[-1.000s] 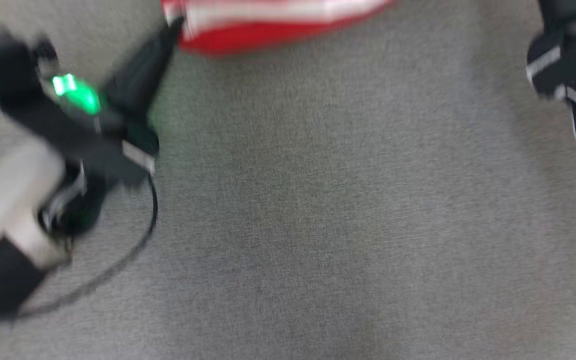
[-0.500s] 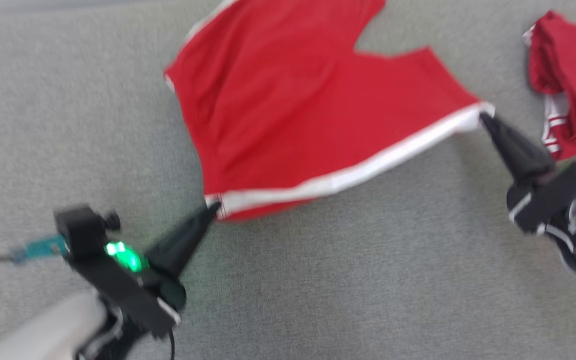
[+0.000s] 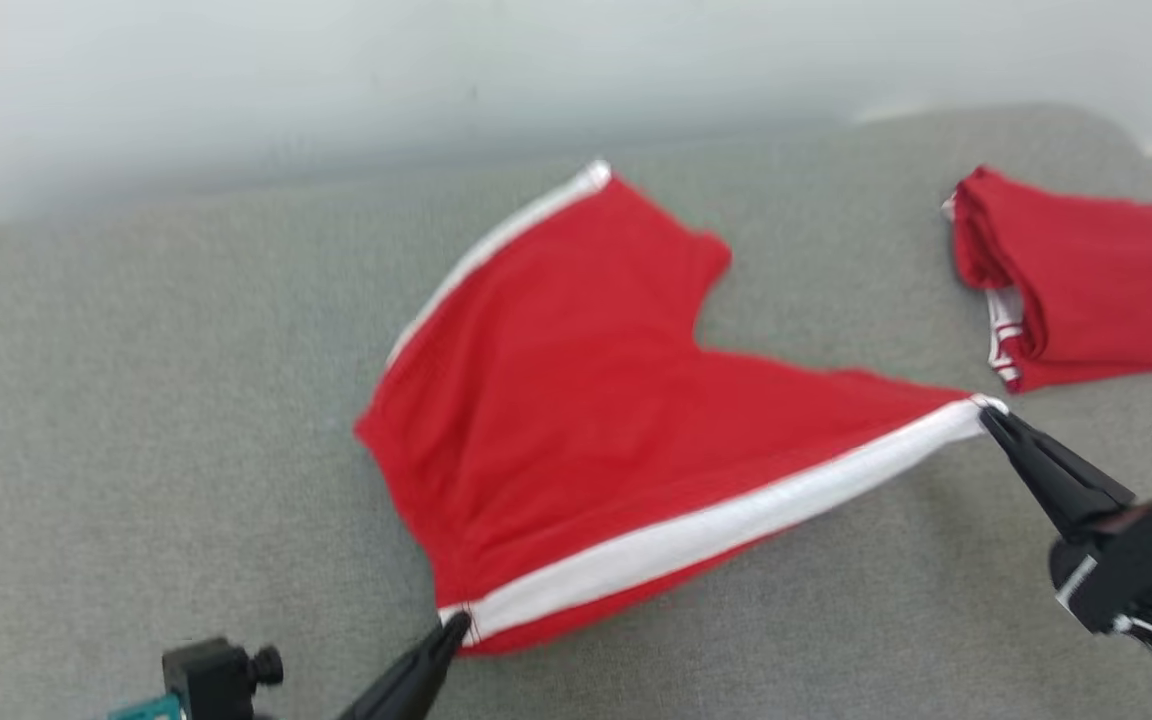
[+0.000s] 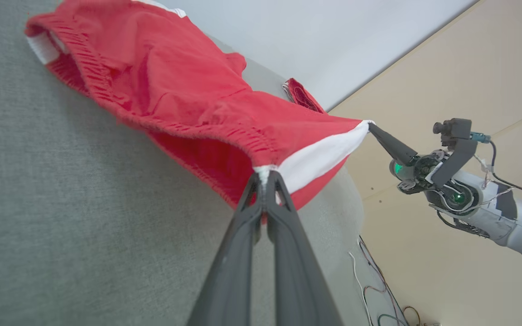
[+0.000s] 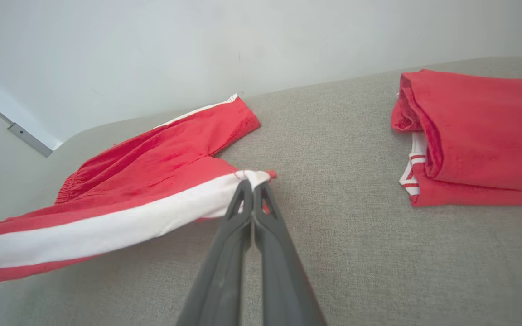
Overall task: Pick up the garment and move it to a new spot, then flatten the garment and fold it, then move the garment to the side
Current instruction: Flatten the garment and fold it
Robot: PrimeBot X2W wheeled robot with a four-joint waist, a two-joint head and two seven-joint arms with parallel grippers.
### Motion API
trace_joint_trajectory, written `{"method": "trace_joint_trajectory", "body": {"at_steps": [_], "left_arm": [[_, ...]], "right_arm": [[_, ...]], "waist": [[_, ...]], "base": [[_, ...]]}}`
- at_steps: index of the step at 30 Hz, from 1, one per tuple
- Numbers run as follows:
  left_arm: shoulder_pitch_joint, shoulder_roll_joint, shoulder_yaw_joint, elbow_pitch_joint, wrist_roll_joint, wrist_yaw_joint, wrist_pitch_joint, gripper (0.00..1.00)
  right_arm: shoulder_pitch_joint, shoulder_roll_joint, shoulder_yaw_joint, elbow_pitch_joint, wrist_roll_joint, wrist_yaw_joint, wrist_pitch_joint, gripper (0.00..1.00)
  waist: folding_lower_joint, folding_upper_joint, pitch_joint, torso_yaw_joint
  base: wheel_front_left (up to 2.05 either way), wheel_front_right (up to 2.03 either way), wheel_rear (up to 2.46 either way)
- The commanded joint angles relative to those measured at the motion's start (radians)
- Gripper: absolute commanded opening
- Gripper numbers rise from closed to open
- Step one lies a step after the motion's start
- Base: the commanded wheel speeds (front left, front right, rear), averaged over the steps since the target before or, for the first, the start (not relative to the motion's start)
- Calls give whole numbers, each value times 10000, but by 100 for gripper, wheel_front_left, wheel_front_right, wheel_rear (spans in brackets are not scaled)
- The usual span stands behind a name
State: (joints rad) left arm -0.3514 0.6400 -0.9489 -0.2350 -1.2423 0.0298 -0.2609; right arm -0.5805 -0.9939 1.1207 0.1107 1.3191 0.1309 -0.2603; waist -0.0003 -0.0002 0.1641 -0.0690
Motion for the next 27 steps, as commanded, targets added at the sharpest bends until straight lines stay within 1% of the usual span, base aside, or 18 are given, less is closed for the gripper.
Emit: {"method": "trace_joint_trajectory", "body": {"at_steps": [1,4,7,10,13,14,16,20,22,23,27], "left_arm": [[281,112,-2,-180,-156,72,-22,0],[562,88,90,-519,-652,142,5,0],[675,-127,313,-510,-1078,151,-4,0],[526,-462,504,-246,-1320,177,-9,0],[170,-976,639,198,-1524,152,-9,0],[170,-976,639,198,-1524,152,-9,0],[-84,-1355,777,613,-1675,156,-8,0],[-673,-2253,1137,1466,-2059,-35,-14,0],[-943,-2622,1350,1892,-2255,-109,-18,0],[-1072,-2795,1493,2126,-2352,-75,-21,0],[-1476,-3324,2033,2818,-2420,-80,-34,0]], "right_arm": [[209,-211,-71,-106,32,-4,-46,0],[389,-446,-230,-376,175,-4,63,0],[377,-367,-341,-370,138,-4,305,0],[13,59,-464,-80,-4,-4,626,0],[-441,613,-563,600,-333,-4,874,0],[-441,613,-563,600,-333,-4,874,0],[-842,1062,-587,1124,-662,-4,1019,0],[-1692,1801,-689,2069,-1005,-4,1248,0],[-2149,2021,-688,2468,-1237,-4,1285,0],[-2375,2149,-671,2661,-1303,-4,1324,0],[-3278,2553,-553,3223,-1499,-4,1433,0]], "waist": [[3,2,-687,-14],[3,2,-863,66],[3,2,-880,148],[3,2,-727,268],[3,2,-462,447],[3,2,-462,447],[3,2,-257,597],[3,2,222,920],[3,2,454,1078],[3,2,564,1152],[3,2,1010,1401]], "base": [[0,0,0],[0,0,0],[0,0,0],[0,0,0],[0,0,0],[0,0,0],[0,0,0],[0,0,0],[0,0,0],[0,0,0],[0,0,0]]}}
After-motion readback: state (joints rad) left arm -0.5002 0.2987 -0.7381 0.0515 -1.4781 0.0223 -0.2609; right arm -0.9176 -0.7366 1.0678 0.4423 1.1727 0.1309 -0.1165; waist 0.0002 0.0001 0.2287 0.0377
